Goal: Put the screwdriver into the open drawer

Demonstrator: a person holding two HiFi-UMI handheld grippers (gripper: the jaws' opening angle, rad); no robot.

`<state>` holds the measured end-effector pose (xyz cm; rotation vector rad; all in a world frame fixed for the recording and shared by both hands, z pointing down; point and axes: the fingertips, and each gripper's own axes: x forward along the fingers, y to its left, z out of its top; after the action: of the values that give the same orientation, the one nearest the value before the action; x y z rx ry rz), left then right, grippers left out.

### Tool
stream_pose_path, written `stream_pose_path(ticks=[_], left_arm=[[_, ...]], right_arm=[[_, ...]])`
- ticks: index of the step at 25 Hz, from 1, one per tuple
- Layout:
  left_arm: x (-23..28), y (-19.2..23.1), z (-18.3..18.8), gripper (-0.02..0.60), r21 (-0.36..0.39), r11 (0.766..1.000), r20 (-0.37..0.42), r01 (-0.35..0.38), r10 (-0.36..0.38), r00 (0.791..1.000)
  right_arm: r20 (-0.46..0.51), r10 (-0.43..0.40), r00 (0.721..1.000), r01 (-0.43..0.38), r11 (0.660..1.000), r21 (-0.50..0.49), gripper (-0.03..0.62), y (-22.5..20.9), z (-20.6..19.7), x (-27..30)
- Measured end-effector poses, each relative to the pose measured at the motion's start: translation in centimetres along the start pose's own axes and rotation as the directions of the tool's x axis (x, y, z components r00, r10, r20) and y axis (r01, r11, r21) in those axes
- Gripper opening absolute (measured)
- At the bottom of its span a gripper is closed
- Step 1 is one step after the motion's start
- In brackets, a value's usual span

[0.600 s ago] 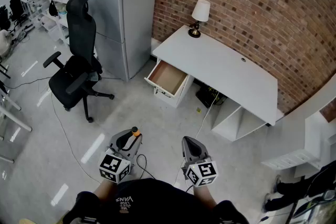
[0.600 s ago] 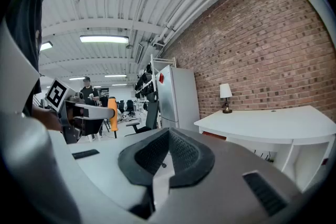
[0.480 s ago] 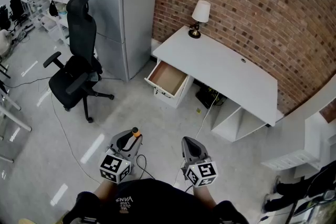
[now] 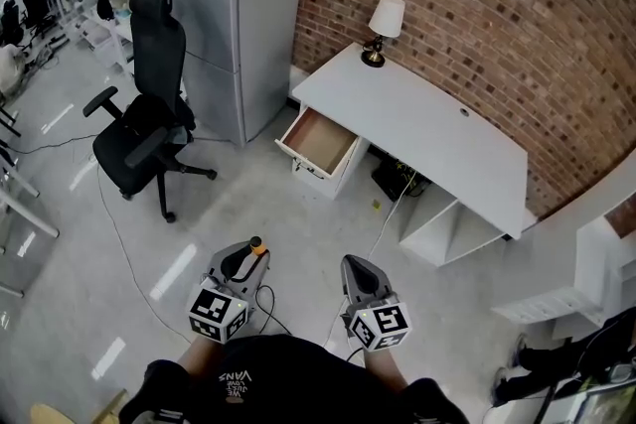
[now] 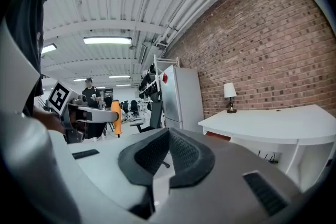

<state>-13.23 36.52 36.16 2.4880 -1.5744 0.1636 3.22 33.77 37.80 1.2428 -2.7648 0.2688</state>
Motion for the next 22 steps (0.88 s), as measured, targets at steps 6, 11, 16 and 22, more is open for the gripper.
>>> stream_pose_path(ticks=[6,11,16,22], left_arm=[[0.3,0.6,-0.7,0.110,-0.015,1.000,-0.010,-0.018,0.018,1.000],[2.3,2.3,-0.6,0.110,-0.019,1.000,-0.015,-0.015,0.015,1.000],[5.4,5.6,0.1,0.110,-0.014,1.000,-0.028,0.027,-0.027,0.999],[9.5,11.1,1.8,0.110,0.008,0.997,-0.043,0.082,-0.081,0.996]], right_arm=[[-0.003,0.011,1.000,-0.011,1.000,0.007,-0.005,0.1,-0.5,0.4],[0.010,-0.008,1.000,0.008,1.000,0.016,-0.005,-1.3,-0.1,2.1],[0.032,-0.071,0.997,0.070,0.997,0.031,-0.005,-2.7,1.1,5.9],[0.054,-0.126,0.991,0.124,0.991,0.041,-0.005,-4.0,3.3,12.0]])
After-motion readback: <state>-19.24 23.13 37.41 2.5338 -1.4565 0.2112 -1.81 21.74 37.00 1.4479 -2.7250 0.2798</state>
